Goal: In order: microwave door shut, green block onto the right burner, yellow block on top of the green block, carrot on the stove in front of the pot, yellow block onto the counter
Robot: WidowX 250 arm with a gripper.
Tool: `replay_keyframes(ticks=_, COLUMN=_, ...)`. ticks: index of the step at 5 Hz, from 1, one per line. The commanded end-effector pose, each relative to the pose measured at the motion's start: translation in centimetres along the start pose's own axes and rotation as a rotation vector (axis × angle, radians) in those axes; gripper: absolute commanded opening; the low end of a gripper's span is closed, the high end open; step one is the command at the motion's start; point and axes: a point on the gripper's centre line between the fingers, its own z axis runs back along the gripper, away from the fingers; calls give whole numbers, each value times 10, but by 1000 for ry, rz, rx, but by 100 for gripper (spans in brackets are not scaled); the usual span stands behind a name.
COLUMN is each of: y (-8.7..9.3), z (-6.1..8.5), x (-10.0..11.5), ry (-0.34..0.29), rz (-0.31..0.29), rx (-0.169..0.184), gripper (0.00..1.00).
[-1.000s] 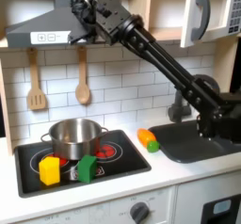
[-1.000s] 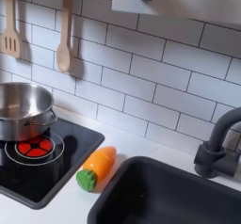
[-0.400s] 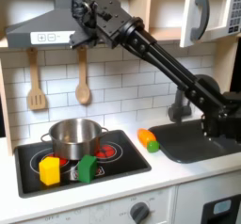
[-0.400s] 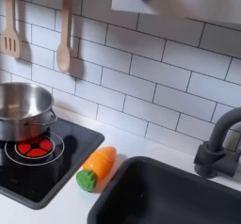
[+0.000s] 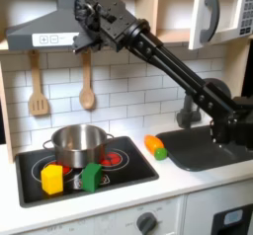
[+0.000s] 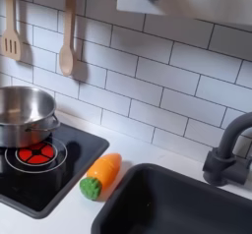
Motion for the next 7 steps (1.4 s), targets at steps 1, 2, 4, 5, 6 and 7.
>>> replay_keyframes(ticks=1, y=2, z=1, x=-40, ry=161, rz=43, rx=11, gripper=0)
replay_keyframes(ticks=2, y=-9, z=18, x=-57, ry=199, rz=42, rx=-3, gripper=0)
replay_keyframes(ticks=4, y=-13, z=24, x=-94, ry=359, rz=38, rx=18, gripper=0)
replay_keyframes(ticks=5, y=1, z=28, x=-117, ry=473, rz=37, rx=96, gripper=0)
replay_keyframes(ticks=6, y=8, z=36, x=-143, ry=578, rz=-2, rx=155, gripper=0)
replay_keyframes(ticks=7, y=12, z=53, x=-162, ry=638, rz=7, rx=192, gripper=0)
